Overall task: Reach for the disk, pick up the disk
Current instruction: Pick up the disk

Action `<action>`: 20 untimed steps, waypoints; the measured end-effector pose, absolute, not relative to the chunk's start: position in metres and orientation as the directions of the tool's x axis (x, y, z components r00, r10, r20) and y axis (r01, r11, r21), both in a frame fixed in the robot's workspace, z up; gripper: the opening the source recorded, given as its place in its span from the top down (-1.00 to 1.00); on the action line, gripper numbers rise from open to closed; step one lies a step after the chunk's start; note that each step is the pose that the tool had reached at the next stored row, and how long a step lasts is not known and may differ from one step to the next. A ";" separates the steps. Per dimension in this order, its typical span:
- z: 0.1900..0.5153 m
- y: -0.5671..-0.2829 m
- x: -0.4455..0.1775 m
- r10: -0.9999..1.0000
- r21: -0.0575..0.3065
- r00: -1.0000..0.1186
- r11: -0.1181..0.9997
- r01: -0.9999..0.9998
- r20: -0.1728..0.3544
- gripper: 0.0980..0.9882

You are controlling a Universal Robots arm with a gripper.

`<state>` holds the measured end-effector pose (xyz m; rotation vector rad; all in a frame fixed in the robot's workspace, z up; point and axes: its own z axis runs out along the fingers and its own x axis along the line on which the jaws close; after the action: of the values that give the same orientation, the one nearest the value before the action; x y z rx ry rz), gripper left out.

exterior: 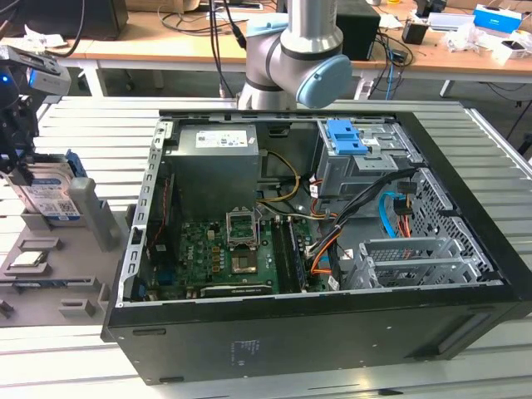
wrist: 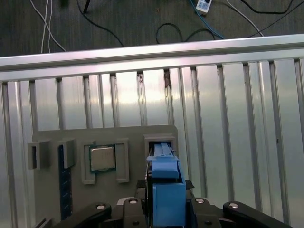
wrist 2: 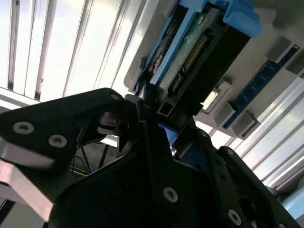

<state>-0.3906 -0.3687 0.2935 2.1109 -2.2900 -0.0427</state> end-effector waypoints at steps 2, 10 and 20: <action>0.293 -0.369 -0.391 -0.997 0.038 -0.081 0.081 -0.996 0.001 0.40; 0.293 -0.369 -0.390 -0.997 0.038 -0.081 0.081 -0.996 0.007 0.40; 0.293 -0.369 -0.391 -0.997 0.037 -0.080 0.081 -0.996 0.017 0.40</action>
<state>-0.3906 -0.3687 0.2930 2.1047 -2.2811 -0.0243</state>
